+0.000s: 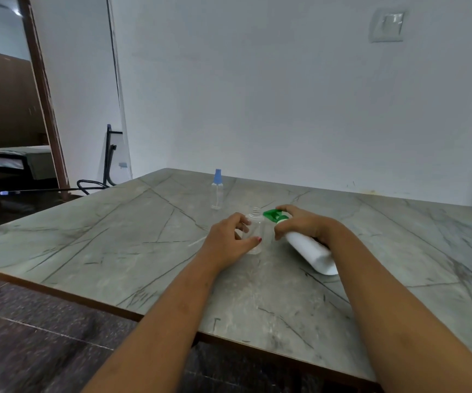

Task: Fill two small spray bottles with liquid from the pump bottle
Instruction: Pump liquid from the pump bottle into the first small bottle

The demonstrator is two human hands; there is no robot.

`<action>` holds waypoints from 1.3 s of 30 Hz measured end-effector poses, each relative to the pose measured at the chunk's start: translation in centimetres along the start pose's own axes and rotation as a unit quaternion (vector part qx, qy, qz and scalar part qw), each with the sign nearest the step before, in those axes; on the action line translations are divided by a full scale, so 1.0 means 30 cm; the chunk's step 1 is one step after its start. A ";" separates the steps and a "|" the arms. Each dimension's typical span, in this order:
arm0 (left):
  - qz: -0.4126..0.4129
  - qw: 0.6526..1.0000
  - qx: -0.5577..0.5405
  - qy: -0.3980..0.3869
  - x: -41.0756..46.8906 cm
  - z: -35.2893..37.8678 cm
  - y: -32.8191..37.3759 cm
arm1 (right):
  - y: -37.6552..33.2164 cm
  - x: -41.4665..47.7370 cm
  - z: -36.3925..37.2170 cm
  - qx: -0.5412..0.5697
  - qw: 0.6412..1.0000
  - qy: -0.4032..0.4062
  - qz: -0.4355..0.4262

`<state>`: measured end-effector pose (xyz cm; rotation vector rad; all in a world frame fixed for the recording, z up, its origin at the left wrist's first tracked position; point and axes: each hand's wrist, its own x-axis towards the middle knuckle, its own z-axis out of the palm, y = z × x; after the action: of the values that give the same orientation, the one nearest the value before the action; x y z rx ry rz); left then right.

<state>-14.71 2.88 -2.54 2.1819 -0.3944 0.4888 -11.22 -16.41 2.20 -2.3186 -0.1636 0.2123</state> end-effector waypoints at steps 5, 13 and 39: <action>-0.010 1.000 -0.011 -0.018 -0.005 0.000 0.001 | -0.005 -0.024 0.011 -0.014 0.998 0.032 -0.047; -0.049 0.999 0.017 -0.003 0.002 -0.001 0.011 | -0.053 -0.104 0.045 -0.047 0.948 0.221 -0.222; -0.086 0.996 0.034 -0.005 -0.008 -0.006 0.033 | -0.061 -0.114 0.080 -0.410 0.834 0.271 -0.250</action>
<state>-15.39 2.47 -1.90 2.2612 -0.1942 0.4005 -15.14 -14.10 2.26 -2.9359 -0.6626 -0.9553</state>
